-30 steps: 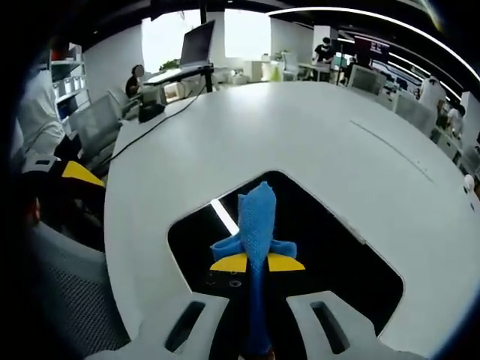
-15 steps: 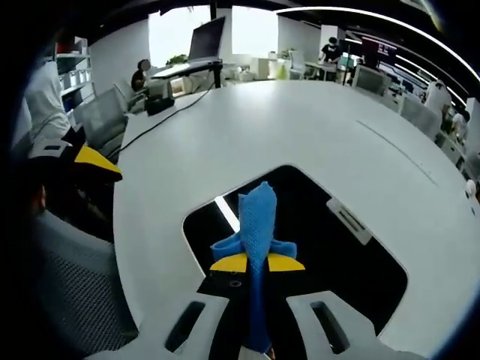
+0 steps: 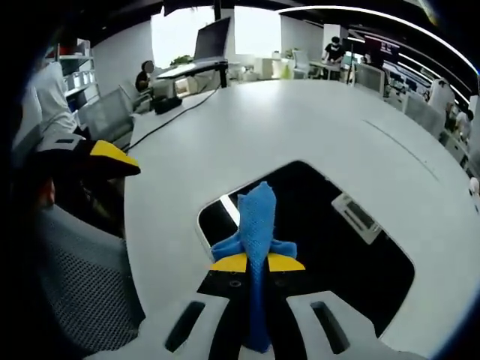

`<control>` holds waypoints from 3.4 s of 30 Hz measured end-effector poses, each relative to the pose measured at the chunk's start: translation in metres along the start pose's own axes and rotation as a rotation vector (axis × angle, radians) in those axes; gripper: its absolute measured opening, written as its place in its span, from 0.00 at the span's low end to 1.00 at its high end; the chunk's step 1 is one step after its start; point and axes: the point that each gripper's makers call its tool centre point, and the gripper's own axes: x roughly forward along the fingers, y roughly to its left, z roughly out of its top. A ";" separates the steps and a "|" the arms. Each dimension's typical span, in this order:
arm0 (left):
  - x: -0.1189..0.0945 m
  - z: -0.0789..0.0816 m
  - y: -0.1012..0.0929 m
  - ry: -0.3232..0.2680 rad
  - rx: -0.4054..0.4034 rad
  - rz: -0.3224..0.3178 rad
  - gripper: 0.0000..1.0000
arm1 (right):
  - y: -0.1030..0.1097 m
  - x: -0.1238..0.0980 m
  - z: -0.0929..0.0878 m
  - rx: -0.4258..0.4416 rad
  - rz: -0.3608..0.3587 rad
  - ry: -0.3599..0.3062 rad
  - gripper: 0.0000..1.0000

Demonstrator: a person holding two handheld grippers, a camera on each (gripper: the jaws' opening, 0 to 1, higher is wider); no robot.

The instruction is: Wipe the mirror surface with the cleaning cloth until all visible marks leave the cleaned area.

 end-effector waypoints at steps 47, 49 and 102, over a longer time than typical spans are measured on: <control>-0.001 0.001 0.000 0.001 0.016 0.010 0.90 | 0.004 -0.007 -0.008 -0.015 0.011 -0.004 0.02; -0.001 0.001 0.000 0.003 0.018 0.008 0.90 | 0.003 -0.008 -0.008 -0.009 0.009 -0.004 0.02; -0.001 -0.001 -0.004 0.022 0.027 -0.023 0.90 | -0.021 -0.033 -0.034 0.076 -0.069 0.005 0.02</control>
